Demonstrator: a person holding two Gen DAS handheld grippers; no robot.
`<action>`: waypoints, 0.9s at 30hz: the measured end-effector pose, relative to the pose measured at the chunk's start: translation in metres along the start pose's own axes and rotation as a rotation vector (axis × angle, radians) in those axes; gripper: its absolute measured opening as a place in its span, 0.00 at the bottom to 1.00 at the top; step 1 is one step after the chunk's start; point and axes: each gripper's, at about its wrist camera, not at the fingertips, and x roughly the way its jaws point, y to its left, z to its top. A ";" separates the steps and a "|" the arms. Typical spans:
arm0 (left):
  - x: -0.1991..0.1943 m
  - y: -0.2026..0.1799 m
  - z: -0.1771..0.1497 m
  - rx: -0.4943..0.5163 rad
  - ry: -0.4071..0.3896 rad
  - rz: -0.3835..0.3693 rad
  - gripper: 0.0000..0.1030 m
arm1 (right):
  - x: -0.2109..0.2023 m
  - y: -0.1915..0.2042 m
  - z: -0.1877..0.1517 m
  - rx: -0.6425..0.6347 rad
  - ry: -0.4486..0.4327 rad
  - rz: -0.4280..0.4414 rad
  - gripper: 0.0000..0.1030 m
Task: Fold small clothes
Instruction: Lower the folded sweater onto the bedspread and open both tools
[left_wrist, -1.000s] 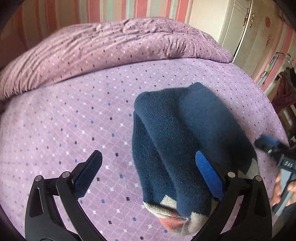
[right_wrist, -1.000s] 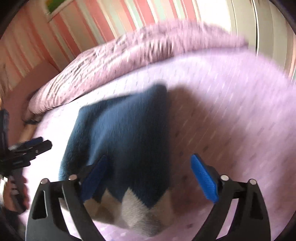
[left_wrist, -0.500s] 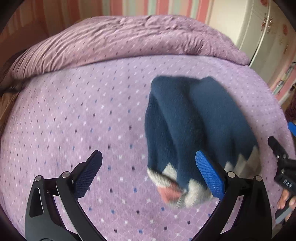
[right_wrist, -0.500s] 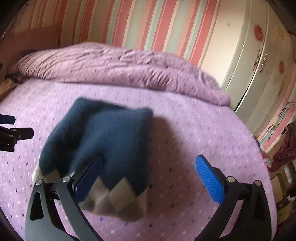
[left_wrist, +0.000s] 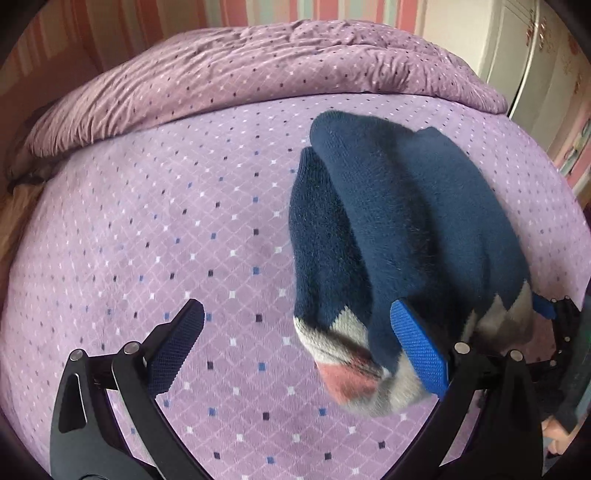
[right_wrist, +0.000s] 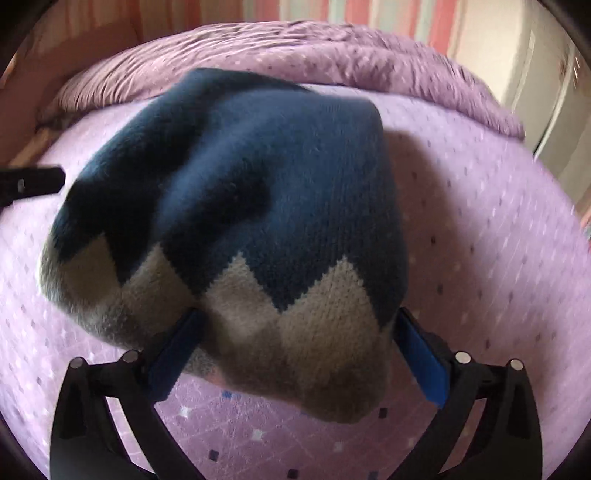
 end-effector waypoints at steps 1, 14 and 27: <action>0.002 -0.003 0.000 0.010 -0.004 0.006 0.97 | 0.000 -0.002 0.000 0.012 0.002 0.010 0.99; -0.014 0.019 -0.029 -0.025 -0.035 0.021 0.97 | -0.049 0.006 0.005 0.010 -0.135 0.002 0.98; -0.024 0.041 -0.126 -0.029 -0.149 0.060 0.97 | -0.058 0.012 -0.058 0.181 -0.245 -0.067 0.98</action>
